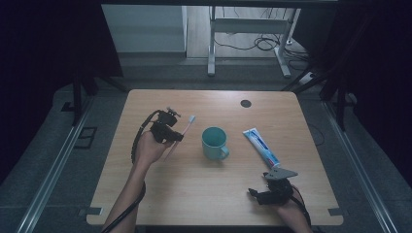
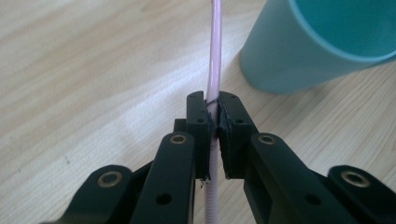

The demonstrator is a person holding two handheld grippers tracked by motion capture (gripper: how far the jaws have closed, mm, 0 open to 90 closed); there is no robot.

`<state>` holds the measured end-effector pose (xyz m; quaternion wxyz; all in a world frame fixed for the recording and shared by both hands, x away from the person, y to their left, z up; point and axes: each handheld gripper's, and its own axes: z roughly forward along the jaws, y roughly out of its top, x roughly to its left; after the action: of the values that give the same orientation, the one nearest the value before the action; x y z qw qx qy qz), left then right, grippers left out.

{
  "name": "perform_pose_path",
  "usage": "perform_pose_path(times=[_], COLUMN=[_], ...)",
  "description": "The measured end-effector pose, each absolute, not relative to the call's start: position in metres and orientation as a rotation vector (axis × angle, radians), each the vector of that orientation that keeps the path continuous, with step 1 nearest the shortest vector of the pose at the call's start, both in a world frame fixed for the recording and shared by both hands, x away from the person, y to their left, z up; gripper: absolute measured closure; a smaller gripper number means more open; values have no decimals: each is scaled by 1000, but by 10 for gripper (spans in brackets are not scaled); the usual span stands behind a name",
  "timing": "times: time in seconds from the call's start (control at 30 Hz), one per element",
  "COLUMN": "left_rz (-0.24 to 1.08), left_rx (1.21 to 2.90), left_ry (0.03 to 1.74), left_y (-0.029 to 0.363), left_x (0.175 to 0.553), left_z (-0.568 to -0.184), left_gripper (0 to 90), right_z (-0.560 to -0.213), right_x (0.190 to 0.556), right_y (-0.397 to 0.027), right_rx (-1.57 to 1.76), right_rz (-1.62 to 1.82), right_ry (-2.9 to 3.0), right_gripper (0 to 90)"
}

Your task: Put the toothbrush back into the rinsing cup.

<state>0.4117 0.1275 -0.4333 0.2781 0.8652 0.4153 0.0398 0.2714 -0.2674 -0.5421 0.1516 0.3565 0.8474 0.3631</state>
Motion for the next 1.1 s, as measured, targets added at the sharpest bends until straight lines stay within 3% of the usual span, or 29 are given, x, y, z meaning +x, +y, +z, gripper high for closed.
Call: perform_pose_path(times=[0.73, 1.1], left_rz=[173, 165], left_rx=[2109, 2087], left_ry=[899, 862], left_y=[112, 102], left_x=[397, 395], left_z=[-406, -402], left_gripper=[833, 831], right_z=[-542, -542], right_x=[271, 271], right_y=[-267, -267], right_rx=[1023, 1023], right_rz=[1042, 1043], right_ry=[2433, 2433], right_gripper=[123, 123])
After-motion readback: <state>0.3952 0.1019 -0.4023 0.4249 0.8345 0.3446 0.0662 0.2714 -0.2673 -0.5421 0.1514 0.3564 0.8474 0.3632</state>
